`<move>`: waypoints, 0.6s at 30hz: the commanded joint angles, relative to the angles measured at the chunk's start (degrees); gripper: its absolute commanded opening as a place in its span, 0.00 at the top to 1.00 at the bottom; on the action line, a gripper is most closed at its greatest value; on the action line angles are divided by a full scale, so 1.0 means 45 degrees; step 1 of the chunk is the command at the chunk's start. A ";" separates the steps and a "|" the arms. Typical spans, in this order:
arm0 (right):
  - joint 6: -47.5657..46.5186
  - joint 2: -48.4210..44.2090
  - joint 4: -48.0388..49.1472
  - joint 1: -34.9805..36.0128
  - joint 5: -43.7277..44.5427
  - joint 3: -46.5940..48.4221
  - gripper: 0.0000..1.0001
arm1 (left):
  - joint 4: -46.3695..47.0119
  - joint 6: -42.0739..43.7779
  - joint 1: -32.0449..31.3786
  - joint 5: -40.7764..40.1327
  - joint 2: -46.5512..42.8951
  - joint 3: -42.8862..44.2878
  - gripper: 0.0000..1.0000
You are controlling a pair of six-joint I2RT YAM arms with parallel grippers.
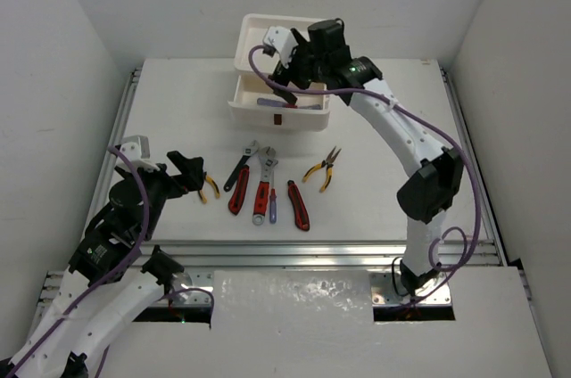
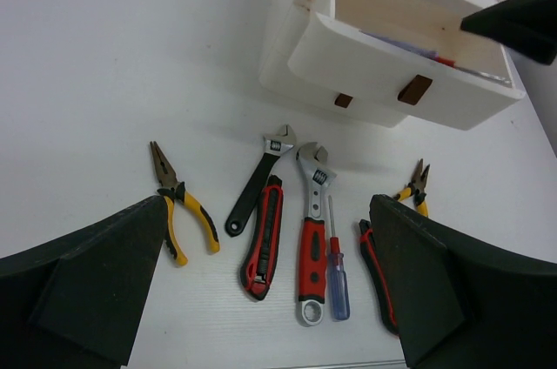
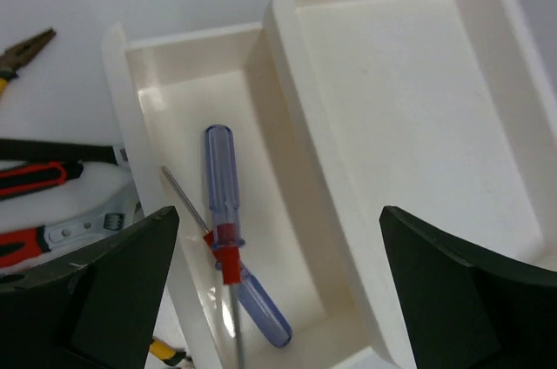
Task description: Sort the tools into containers
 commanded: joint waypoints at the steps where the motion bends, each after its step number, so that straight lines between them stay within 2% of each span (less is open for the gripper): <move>1: 0.1431 -0.1729 0.1570 0.0039 0.0449 0.0470 0.01 | 0.0602 0.0201 0.0169 0.0075 -0.0086 -0.0028 0.00; 4: 0.3752 -0.2469 0.1533 0.0077 0.1348 0.0237 0.01 | 0.0583 0.0201 0.0188 0.0035 -0.0067 -0.0009 0.00; 6: 0.5706 -0.3133 0.1181 0.0174 0.1760 -0.1028 0.01 | 0.0563 0.0162 0.0188 -0.0062 -0.0067 0.0010 0.00; 7: 0.6350 -0.4162 0.1316 0.0465 0.1916 -0.1962 0.01 | 0.0524 0.0142 0.0227 -0.0101 -0.0086 0.0010 0.00; 8: 0.7594 -0.4771 0.2033 0.0662 0.2459 -0.4253 0.01 | 0.0524 0.0123 0.0208 -0.0198 -0.0086 0.0010 0.00; 10: 0.8695 -0.5886 0.2914 0.1536 0.3144 -0.6569 0.01 | 0.0504 0.0103 0.0227 -0.0238 -0.0086 0.0030 0.00; 11: 0.9822 -0.6742 0.3576 0.1813 0.3516 -0.8534 0.04 | 0.0485 0.0084 0.0227 -0.0315 -0.0086 0.0030 0.00; 14: 1.1430 -0.7548 0.4243 0.3354 0.5563 -1.1236 0.15 | 0.0446 0.0045 0.0247 -0.0375 -0.0086 0.0050 0.00; 15: 1.1628 -0.7570 0.4402 0.3881 0.7175 -1.1693 0.19 | 0.0446 0.0045 0.0247 -0.0375 -0.0067 0.0050 0.00; 16: 1.1843 -0.7532 0.4480 0.4718 0.7732 -1.2065 0.20 | 0.0446 0.0045 0.0266 -0.0355 -0.0067 0.0050 0.00; 18: 1.2527 -0.6931 0.4403 0.5193 0.7915 -1.2498 0.24 | 0.0465 0.0064 0.0266 -0.0278 0.0031 0.0030 0.00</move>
